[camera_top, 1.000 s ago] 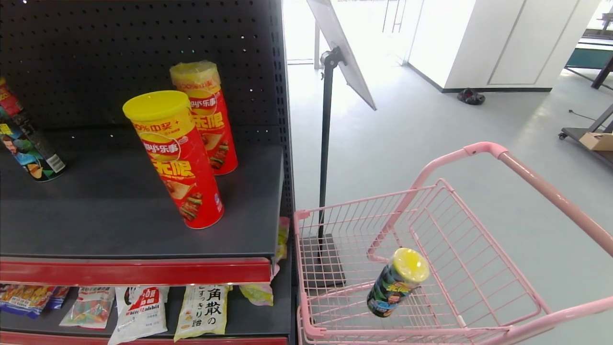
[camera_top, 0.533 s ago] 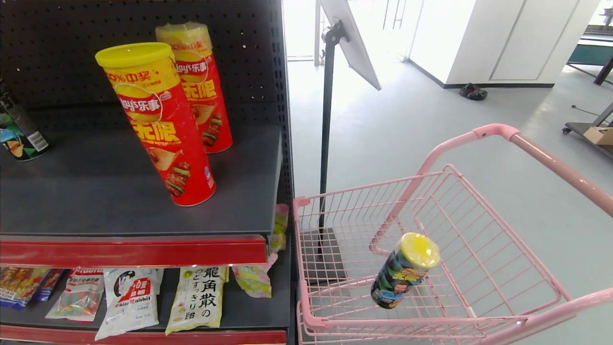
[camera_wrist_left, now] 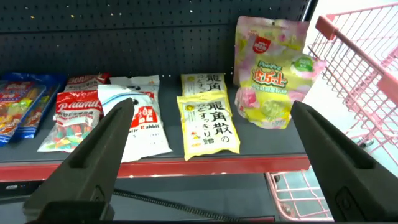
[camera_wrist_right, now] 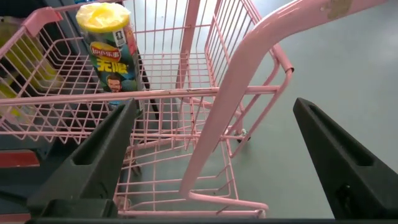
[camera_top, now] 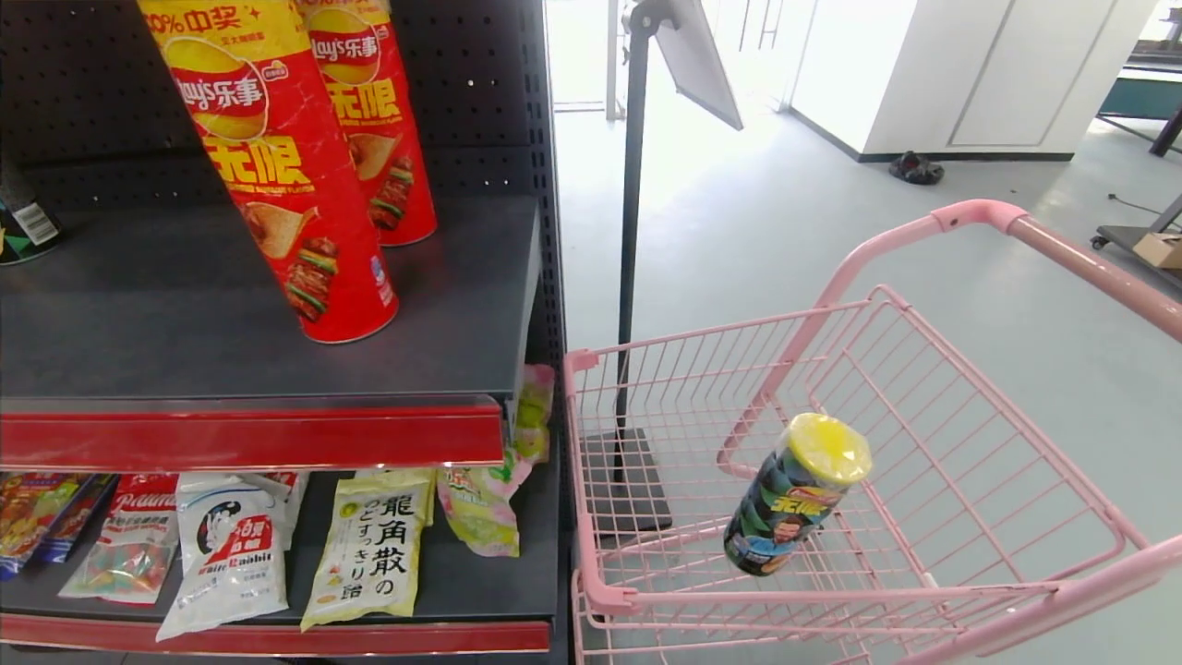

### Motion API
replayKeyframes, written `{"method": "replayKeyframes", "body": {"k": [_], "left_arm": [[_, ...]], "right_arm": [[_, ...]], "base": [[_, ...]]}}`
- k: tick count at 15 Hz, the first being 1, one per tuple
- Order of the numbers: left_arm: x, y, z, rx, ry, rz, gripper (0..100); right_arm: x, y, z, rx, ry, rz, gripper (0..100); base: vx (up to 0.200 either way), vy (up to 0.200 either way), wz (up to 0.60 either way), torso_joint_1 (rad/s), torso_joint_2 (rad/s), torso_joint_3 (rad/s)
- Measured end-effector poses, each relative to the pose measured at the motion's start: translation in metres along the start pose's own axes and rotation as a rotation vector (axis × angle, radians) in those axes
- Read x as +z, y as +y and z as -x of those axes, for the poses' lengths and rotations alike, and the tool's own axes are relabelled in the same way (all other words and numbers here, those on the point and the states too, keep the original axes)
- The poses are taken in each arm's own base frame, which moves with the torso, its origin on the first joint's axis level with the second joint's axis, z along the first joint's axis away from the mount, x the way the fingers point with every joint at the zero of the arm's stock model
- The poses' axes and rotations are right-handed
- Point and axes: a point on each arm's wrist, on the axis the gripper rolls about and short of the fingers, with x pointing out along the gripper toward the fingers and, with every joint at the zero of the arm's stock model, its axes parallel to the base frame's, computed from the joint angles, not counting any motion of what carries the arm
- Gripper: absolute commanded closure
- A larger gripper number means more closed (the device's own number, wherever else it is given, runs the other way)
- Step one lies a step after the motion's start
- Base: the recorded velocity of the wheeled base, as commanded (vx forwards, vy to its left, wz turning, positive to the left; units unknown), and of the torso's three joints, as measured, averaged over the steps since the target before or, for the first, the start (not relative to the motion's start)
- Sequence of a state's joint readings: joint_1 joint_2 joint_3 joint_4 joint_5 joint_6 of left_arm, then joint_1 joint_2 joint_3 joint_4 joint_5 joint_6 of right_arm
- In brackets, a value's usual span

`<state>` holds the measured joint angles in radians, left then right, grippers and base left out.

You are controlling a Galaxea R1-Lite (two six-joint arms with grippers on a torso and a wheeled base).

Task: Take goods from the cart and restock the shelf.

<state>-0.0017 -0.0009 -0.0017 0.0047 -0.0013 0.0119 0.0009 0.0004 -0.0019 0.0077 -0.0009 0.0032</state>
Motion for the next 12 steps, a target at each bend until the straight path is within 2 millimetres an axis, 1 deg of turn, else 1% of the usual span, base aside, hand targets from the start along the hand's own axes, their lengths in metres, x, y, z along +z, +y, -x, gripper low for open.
{"method": "replayKeyframes", "body": {"k": [5,7,8,9,10,11,12], "left_arm": [[0.0,0.0,0.0,-0.001,0.0,0.001,0],[0.0,0.0,0.0,-0.001,0.0,0.001,0],[0.0,0.0,0.0,-0.002,0.0,0.001,0],[0.0,0.0,0.0,-0.002,0.0,0.001,0],[0.0,0.0,0.0,-0.002,0.0,0.001,0],[0.0,0.0,0.0,-0.002,0.0,0.001,0],[0.0,0.0,0.0,-0.002,0.0,0.001,0]], "right_arm": [[0.0,0.0,0.0,0.0,-0.001,-0.004,0],[0.001,0.0,0.0,0.006,-0.004,0.03,0],[0.006,0.001,0.001,0.024,-0.019,0.065,0],[0.018,0.001,0.004,0.039,-0.053,0.081,0],[0.035,0.001,0.008,0.049,-0.092,0.093,0],[0.07,0.002,0.015,0.068,-0.168,0.1,0],[0.109,0.001,0.018,0.104,-0.222,0.095,0]], "base": [[0.0,0.0,0.0,0.0,0.0,0.0],[0.0,0.0,0.0,0.0,0.0,0.0],[0.0,0.0,0.0,0.0,0.0,0.0],[0.0,0.0,0.0,0.0,0.0,0.0],[0.0,0.0,0.0,0.0,0.0,0.0],[0.0,0.0,0.0,0.0,0.0,0.0],[0.0,0.0,0.0,0.0,0.0,0.0]]}}
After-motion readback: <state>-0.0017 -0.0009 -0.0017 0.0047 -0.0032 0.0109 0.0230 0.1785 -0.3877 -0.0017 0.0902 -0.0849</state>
